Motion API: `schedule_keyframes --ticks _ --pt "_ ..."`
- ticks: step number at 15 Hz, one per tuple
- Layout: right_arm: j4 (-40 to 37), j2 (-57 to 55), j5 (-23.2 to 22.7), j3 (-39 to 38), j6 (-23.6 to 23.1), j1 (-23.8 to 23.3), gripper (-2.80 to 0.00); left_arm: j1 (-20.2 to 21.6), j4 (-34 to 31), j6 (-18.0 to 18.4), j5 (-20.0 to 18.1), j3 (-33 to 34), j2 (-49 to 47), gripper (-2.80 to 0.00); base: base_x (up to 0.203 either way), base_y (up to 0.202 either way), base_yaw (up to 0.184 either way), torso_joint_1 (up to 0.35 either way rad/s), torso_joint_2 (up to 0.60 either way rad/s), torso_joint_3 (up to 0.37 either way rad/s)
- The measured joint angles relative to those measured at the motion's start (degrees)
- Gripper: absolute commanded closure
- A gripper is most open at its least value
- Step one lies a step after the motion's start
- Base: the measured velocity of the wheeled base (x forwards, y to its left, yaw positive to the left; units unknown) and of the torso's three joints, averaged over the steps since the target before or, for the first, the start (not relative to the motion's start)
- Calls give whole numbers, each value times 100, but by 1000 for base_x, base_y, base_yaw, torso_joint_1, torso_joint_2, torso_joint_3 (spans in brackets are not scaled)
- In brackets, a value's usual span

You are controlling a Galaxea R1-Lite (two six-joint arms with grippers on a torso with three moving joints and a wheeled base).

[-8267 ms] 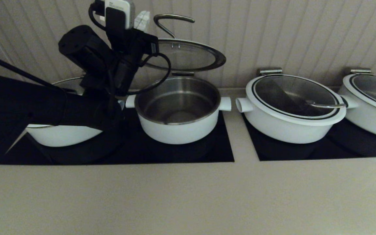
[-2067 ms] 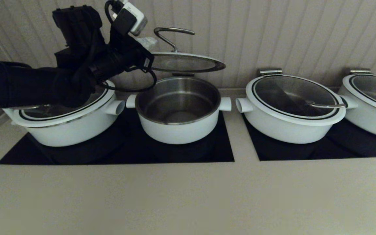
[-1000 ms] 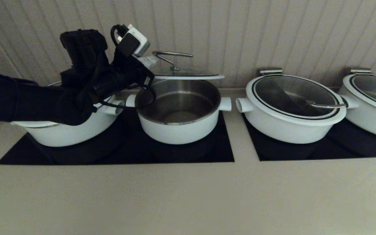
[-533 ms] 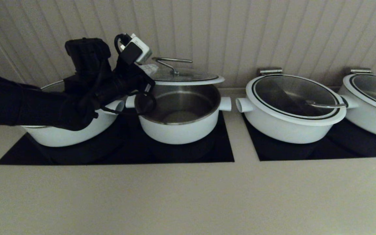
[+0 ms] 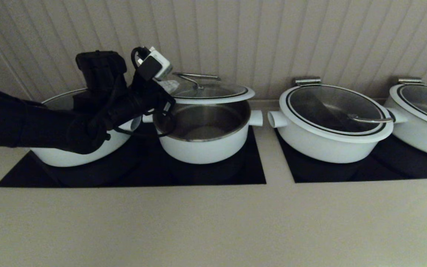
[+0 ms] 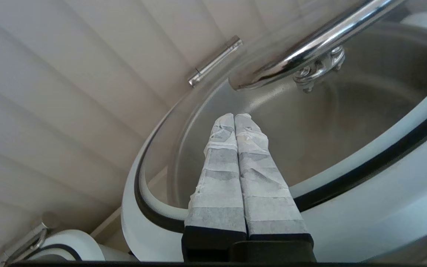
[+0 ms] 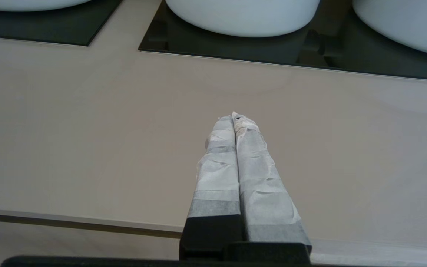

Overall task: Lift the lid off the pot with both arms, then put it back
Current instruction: Close the pot lid

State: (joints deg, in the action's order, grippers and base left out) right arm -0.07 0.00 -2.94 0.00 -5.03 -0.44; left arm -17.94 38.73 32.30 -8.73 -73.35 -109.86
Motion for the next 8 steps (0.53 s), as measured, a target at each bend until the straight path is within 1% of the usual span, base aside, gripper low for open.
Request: schedule_keyframes --ticks 3,6,8 --pt "-2 0 -1 0 -2 0 0 0 52 40 0 164 0 0 0 0 0 0 0 0" --pt "-1 0 0 0 -2 0 0 0 537 40 0 312 -45 0 0 0 0 0 0 0" --pt "-2 0 0 0 -2 0 0 0 572 38 -2 422 -66 0 0 0 0 0 0 0"
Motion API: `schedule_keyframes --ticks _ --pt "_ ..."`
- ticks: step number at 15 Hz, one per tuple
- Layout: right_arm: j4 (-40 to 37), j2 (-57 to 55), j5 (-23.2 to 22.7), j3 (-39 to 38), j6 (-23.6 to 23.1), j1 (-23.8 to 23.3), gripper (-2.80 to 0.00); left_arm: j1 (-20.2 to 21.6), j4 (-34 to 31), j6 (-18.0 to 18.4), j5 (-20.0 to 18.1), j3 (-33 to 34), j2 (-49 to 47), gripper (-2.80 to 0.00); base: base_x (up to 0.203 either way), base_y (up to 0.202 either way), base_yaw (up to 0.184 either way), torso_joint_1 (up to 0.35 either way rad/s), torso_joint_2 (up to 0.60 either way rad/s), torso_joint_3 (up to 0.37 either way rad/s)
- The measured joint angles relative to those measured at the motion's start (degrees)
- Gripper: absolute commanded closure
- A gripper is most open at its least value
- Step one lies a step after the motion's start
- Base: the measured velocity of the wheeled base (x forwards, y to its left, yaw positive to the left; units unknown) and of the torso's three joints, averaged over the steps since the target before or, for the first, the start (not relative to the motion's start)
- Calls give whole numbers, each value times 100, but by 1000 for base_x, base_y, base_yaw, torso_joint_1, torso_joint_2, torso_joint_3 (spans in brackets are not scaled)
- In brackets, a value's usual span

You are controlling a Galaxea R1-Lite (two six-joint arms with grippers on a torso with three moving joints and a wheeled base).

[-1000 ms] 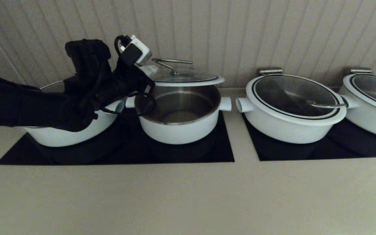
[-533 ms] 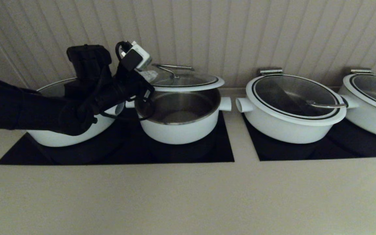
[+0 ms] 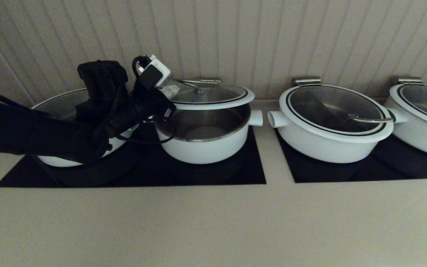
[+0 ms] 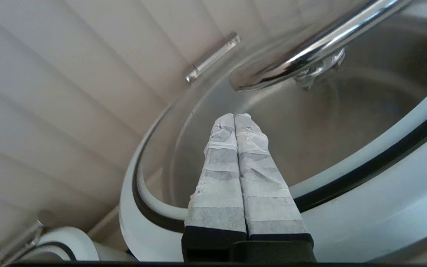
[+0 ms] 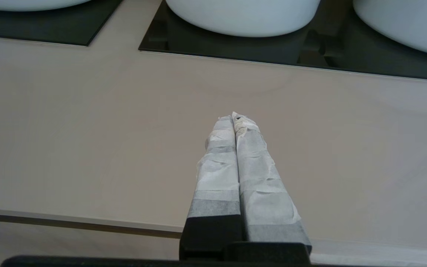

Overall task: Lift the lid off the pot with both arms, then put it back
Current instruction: Close the pot lid

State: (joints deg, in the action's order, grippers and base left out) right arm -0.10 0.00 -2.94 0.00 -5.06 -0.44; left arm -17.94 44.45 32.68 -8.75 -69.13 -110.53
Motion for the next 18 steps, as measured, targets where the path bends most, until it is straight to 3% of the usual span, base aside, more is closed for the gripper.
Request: schedule_keyframes --ticks 11,15,18 --pt "2 0 0 0 1 0 0 0 89 9 0 548 -88 0 0 0 0 0 0 0" --pt "0 0 0 0 0 0 0 -7 1193 25 7 639 -478 0 0 0 0 0 0 0" --pt "0 0 0 0 0 0 0 -7 1368 59 11 904 -697 0 0 0 0 0 0 0"
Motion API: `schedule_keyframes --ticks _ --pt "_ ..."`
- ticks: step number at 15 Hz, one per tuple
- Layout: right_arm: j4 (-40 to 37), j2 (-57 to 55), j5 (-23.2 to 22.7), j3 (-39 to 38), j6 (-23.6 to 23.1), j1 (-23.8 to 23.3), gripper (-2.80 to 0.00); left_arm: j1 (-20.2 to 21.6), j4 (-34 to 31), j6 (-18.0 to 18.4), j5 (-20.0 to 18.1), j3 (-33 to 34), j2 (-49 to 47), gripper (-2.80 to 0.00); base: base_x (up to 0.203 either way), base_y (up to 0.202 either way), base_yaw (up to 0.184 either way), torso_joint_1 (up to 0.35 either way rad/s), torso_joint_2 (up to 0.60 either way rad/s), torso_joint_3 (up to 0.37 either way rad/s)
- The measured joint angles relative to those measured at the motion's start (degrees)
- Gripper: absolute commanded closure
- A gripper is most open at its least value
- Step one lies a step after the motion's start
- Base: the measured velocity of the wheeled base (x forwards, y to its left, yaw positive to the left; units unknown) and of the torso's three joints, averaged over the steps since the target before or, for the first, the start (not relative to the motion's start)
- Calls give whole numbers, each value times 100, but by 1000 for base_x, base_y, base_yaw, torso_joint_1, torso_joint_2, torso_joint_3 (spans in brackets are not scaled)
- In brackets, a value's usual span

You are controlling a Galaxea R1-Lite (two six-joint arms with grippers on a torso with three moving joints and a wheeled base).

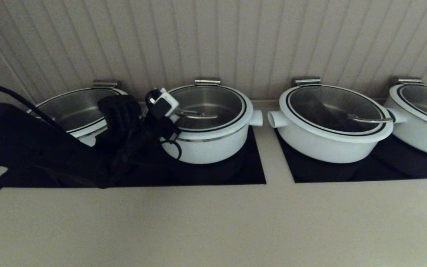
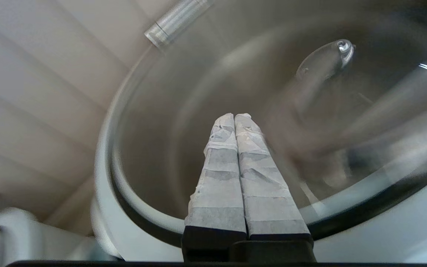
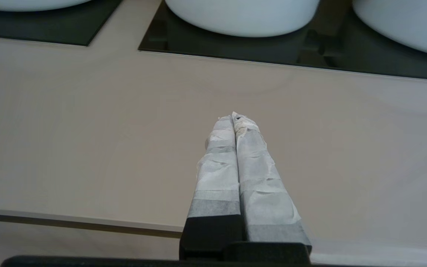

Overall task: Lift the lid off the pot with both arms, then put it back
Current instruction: Close the pot lid

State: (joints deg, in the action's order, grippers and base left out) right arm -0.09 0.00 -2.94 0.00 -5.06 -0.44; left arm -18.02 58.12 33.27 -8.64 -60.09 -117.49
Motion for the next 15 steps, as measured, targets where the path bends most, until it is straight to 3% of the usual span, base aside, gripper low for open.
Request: schedule_keyframes --ticks 6,15 --pt "2 0 -2 0 0 0 0 2 748 56 2 374 -376 0 0 0 0 0 0 0" --pt "1 0 -1 0 0 0 0 0 746 81 -1 623 -325 0 0 0 0 0 0 0"
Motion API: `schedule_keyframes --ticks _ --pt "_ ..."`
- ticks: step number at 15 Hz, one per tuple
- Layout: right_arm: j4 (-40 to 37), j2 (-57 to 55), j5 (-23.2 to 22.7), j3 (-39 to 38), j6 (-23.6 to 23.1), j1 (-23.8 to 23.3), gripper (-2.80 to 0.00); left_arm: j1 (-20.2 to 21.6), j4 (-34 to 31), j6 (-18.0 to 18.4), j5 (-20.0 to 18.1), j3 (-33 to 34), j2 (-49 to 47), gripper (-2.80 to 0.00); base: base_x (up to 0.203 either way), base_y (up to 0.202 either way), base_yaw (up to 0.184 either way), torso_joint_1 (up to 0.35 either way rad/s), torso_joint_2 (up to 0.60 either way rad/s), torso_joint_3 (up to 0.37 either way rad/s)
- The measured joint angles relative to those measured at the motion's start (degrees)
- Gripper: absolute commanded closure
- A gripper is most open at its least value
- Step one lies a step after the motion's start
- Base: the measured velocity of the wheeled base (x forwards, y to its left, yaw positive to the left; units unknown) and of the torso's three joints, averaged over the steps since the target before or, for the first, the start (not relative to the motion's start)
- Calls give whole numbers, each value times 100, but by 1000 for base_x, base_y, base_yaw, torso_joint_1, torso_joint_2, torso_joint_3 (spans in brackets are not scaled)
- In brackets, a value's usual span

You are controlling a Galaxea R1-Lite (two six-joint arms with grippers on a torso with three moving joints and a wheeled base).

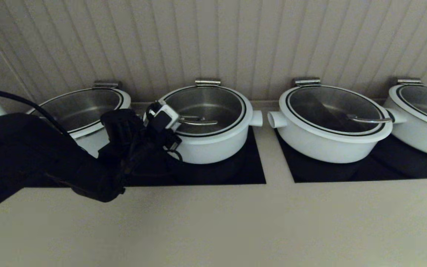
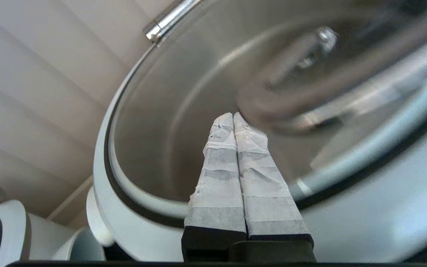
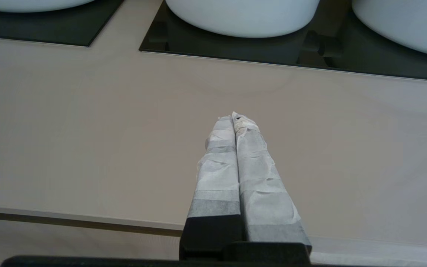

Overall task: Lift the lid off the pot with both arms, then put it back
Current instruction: Close the pot lid

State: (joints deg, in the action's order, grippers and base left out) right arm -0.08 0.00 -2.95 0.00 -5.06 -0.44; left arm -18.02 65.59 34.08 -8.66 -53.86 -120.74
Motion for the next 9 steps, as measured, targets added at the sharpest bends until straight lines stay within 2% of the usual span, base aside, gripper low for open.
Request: schedule_keyframes --ticks 5,9 --pt "0 0 1 0 -1 0 0 0 -56 40 1 563 460 0 0 0 0 0 0 0" --pt "-1 0 1 0 0 0 0 0 -75 36 0 1313 1105 0 0 0 0 0 0 0"
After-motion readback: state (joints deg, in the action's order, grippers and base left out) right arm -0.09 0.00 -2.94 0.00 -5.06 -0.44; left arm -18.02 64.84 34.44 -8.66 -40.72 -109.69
